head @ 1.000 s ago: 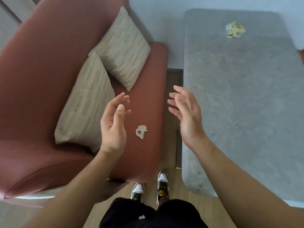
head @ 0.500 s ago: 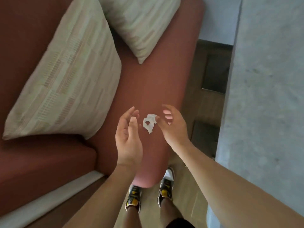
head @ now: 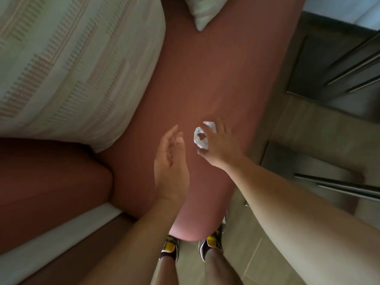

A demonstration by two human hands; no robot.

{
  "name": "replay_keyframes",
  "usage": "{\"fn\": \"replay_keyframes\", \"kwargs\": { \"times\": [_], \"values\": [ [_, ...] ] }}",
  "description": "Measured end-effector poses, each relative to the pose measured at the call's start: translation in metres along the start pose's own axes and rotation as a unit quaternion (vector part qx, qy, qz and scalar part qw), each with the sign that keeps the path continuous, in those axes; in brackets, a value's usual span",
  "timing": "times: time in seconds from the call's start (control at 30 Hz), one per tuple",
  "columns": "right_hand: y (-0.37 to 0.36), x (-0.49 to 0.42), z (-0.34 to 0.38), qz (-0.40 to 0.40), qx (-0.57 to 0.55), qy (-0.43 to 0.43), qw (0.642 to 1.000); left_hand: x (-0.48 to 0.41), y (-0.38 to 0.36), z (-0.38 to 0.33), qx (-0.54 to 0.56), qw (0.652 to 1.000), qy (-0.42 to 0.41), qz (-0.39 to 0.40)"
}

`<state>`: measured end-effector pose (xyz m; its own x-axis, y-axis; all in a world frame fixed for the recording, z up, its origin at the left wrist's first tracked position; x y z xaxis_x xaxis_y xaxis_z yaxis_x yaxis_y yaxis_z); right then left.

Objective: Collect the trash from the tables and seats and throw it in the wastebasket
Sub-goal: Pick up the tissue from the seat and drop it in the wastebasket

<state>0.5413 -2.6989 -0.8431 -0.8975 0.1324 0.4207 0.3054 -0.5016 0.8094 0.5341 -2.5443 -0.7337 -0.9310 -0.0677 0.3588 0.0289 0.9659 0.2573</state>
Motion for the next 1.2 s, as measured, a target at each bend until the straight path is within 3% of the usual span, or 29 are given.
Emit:
{"fn": "replay_keyframes", "kwargs": {
  "times": [0.17, 0.3, 0.37, 0.47, 0.57, 0.67, 0.8, 0.87, 0.97, 1.2],
  "values": [
    [-0.014, 0.006, 0.011, -0.021, 0.083, 0.034, 0.996, 0.004, 0.005, 0.009, 0.002, 1.000, 0.016, 0.003],
    [-0.013, 0.013, 0.016, 0.011, 0.065, 0.031, 0.997, 0.006, 0.011, 0.001, 0.007, 1.000, 0.023, 0.005],
    [-0.010, 0.017, 0.016, 0.023, 0.017, 0.005, 1.000, 0.008, 0.015, -0.007, 0.007, 1.000, 0.019, 0.007],
    [0.004, 0.026, 0.016, 0.026, -0.161, -0.069, 0.984, 0.016, 0.023, -0.025, 0.018, 1.000, 0.010, 0.001],
    [0.026, 0.041, 0.032, 0.041, -0.389, -0.159, 0.906, 0.029, 0.031, -0.053, 0.029, 1.000, 0.003, 0.006],
    [0.062, 0.064, 0.062, 0.006, -0.544, -0.214, 0.811, 0.047, 0.047, -0.085, 0.046, 0.999, -0.008, 0.008],
    [0.127, 0.105, 0.111, -0.010, -0.704, -0.238, 0.669, 0.074, 0.077, -0.135, 0.062, 0.998, -0.034, -0.003],
    [0.163, 0.131, 0.141, 0.006, -0.752, -0.236, 0.616, 0.091, 0.097, -0.163, 0.076, 0.996, -0.053, -0.013],
    [0.214, 0.168, 0.188, 0.030, -0.787, -0.207, 0.580, 0.119, 0.126, -0.206, 0.099, 0.991, -0.089, -0.023],
    [0.312, 0.250, 0.327, 0.064, -0.808, -0.063, 0.582, 0.186, 0.223, -0.298, 0.164, 0.968, -0.180, -0.067]
  ]
}}
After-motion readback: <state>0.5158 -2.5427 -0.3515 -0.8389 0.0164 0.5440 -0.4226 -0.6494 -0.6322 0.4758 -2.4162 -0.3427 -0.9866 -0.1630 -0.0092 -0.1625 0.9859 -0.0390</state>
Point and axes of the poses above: each hand's wrist, its own x-axis away from the middle knuckle, its own y-axis out of the back of the hand, z = x × y, the point moved 6 cm from there along -x, towards the middle knuckle, and after that the axes turned 3 degrees about -x, right-handed, at the moved point
